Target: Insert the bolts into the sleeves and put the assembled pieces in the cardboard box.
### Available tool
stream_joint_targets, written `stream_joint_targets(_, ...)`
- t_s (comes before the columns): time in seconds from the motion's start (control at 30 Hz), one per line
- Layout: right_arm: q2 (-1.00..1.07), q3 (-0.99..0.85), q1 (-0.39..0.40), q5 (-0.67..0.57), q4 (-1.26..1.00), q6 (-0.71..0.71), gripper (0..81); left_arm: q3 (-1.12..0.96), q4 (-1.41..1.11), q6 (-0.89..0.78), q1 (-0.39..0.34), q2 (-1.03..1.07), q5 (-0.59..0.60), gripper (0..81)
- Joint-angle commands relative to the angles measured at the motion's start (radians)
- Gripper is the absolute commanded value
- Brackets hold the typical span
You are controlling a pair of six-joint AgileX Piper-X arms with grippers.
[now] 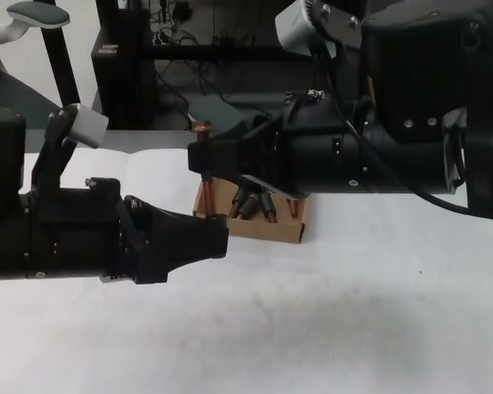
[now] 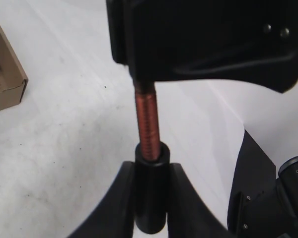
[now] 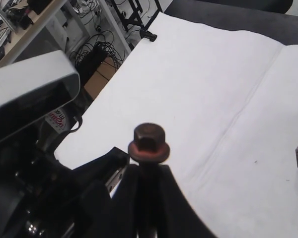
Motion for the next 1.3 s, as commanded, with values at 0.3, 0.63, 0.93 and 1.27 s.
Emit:
stream_joint_targets(0.3,-0.006,-0.004,-0.006,0.002,0.033,-0.003,0.6,-0.009,-0.047,-0.006,0.001,-0.003,0.004,1.7)
stream_joint_targets(0.63,-0.033,-0.004,0.036,0.111,0.031,0.021,0.6,-0.009,-0.082,-0.048,0.001,-0.003,-0.038,1.7)
stream_joint_targets(0.93,-0.039,-0.004,0.088,0.107,0.066,0.021,0.6,-0.009,-0.099,-0.043,0.001,-0.003,-0.050,1.7)
stream_joint_targets(1.27,-0.039,-0.004,0.134,0.102,0.122,0.021,0.6,-0.009,-0.154,-0.042,0.001,-0.003,-0.050,1.7)
